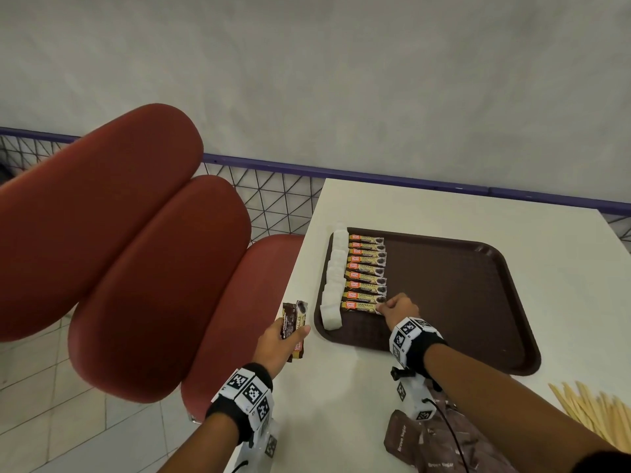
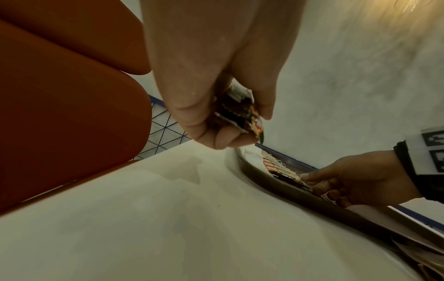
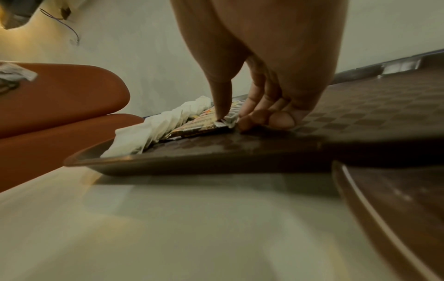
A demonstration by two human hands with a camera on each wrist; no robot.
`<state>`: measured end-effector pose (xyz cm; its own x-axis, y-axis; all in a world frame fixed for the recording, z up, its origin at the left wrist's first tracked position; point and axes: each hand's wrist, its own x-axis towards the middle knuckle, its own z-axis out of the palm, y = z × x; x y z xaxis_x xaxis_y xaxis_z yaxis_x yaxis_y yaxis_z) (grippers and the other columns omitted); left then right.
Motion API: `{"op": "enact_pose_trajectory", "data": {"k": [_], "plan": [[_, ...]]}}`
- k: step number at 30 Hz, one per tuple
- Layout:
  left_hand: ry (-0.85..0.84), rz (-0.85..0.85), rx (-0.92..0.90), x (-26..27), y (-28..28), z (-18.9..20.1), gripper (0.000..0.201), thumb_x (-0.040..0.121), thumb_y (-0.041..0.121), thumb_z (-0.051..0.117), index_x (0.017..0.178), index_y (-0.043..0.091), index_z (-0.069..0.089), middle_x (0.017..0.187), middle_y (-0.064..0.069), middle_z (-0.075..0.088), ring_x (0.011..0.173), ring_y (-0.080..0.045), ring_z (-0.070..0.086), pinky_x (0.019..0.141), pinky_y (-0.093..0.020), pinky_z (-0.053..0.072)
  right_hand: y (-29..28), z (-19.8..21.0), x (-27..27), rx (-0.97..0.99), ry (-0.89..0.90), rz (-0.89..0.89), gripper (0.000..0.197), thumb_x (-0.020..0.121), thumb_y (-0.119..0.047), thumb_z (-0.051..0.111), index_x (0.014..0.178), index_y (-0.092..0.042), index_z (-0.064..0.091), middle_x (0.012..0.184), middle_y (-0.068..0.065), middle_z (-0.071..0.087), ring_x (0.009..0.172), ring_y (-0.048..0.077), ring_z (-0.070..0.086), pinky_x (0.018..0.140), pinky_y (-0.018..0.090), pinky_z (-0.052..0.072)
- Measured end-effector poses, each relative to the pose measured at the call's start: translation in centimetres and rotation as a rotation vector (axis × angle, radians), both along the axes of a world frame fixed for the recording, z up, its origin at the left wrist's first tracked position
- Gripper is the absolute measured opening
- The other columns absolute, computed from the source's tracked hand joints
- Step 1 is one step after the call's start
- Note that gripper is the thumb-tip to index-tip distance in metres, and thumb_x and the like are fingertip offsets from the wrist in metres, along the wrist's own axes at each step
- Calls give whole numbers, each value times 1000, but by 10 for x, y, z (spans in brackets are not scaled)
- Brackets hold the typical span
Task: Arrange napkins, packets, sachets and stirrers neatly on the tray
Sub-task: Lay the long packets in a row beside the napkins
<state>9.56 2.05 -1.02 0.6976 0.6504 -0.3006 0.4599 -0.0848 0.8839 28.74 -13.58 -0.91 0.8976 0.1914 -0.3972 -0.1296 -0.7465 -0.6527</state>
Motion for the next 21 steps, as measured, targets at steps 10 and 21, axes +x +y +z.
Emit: {"op": "enact_pose_trajectory", "data": {"k": [10, 21], "plan": [[-10, -82, 8, 12, -9, 6, 27, 83, 34, 69, 100, 15, 61, 76, 7, 60, 66, -6, 54, 53, -16, 41, -3, 8, -15, 175, -216, 186, 10, 88, -14, 57, 88, -13, 48, 91, 5, 54, 85, 19, 51, 73, 25, 37], [-36, -214, -14, 24, -25, 7, 32, 80, 34, 71, 108, 20, 63, 91, 3, 68, 80, -11, 61, 67, -18, 45, 7, 23, -40, 369, 43, 567, 23, 88, -15, 60, 109, -5, 63, 86, 1, 58, 80, 11, 52, 79, 24, 43]]}}
